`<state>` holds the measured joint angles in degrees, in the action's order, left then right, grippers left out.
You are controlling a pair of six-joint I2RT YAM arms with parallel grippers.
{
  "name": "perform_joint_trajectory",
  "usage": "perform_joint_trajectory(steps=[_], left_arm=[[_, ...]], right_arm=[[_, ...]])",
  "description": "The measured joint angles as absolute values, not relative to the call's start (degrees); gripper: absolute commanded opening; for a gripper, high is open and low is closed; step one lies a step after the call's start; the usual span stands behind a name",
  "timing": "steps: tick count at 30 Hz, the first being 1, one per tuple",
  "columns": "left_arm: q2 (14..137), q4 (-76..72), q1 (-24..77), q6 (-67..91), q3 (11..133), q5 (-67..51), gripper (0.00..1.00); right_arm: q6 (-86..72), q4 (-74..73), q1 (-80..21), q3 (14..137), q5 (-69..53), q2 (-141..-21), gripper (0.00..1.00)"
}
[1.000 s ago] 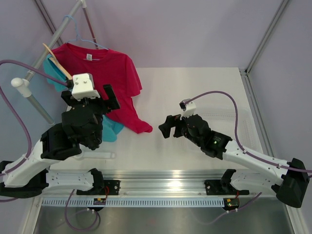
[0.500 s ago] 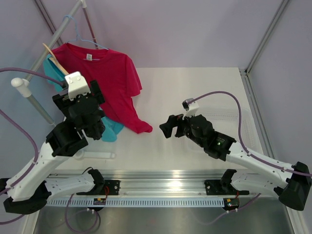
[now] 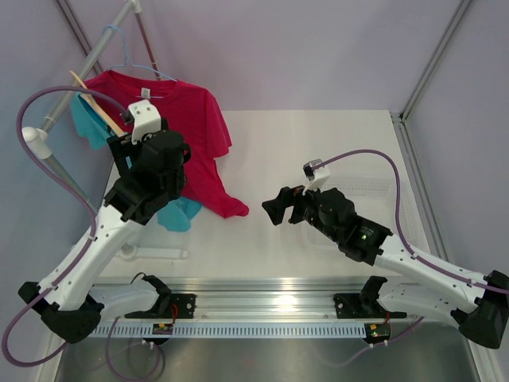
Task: Remove the t-shirt from the hanger
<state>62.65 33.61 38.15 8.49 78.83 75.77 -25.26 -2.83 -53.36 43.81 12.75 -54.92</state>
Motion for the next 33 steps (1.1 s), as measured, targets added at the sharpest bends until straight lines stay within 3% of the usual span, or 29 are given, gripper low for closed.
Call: perform_joint_trajectory(steps=[5,6,15,33], left_arm=[[65.36,33.85,34.83,8.82,79.37,74.78,0.65],[65.67,33.85,34.59,8.86,79.57,74.74,0.55],[67.33,33.63,33.98,6.52,84.03,75.59,0.00],[68.47,30.11,34.06,-5.26,91.44,75.66,0.00]], right_arm=[[-25.26,-2.83,-53.36,43.81,12.71,-54.92,1.00],[-25.26,-2.83,-53.36,43.81,12.67,-54.89,1.00],[-25.26,-2.83,-53.36,43.81,12.49,-54.89,1.00],[-25.23,-2.85,-53.36,43.81,12.51,-54.89,1.00]])
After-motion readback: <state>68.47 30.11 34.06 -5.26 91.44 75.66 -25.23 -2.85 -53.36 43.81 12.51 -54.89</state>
